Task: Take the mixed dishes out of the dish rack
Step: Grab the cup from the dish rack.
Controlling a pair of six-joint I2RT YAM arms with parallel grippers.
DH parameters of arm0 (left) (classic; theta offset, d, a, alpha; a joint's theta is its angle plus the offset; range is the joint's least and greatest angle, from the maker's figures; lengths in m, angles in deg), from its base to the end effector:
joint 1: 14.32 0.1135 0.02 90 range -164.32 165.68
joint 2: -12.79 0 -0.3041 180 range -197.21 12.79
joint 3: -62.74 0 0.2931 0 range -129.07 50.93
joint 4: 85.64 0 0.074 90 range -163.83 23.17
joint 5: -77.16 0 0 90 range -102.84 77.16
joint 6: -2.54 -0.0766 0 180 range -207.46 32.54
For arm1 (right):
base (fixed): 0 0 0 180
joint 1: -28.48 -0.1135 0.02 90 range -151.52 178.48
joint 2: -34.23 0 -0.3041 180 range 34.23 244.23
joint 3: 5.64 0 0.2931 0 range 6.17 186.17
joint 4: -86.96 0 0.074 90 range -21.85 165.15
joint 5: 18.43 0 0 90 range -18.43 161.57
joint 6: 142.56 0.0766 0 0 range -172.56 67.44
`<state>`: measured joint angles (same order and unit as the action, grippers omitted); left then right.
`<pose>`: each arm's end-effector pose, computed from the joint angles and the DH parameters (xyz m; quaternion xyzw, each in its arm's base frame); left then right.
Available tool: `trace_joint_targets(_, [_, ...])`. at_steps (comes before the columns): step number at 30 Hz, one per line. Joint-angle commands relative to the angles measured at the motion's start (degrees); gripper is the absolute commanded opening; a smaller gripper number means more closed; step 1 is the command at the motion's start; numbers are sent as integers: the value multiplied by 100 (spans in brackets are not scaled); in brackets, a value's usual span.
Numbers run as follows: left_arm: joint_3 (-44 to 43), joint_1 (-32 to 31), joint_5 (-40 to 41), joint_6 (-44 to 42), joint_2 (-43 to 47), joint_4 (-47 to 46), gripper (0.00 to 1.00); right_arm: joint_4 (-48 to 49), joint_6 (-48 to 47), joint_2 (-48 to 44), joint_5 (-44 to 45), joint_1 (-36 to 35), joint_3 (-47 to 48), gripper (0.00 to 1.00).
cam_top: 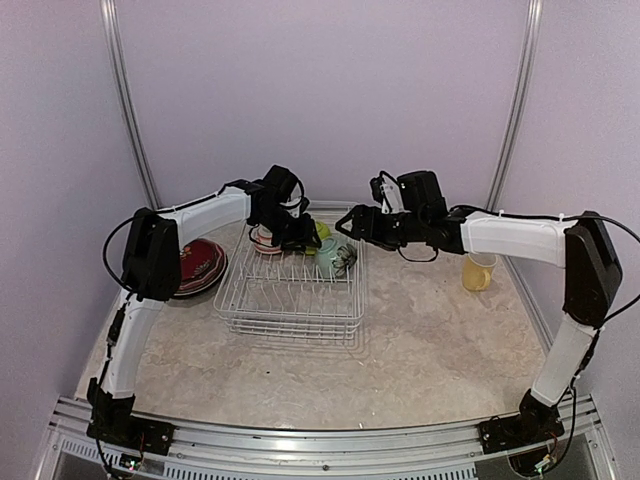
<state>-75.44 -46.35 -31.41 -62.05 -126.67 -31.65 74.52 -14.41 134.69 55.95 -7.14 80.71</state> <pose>0.5192 -0.3536 0.1841 0.1025 0.9376 -0.2766 0.1843 0.3877 0.3031 0.2750 -0.0528 0.8441 0.4051 0.3473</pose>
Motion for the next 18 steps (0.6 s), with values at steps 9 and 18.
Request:
trace_joint_targets(9, [984, 239, 821, -141, 238, 255, 43, 536, 1180, 754, 20, -101, 323, 86])
trace_joint_targets(18, [1068, 268, 683, -141, 333, 63, 44, 246, 966, 1585, 9, -137, 1201, 82])
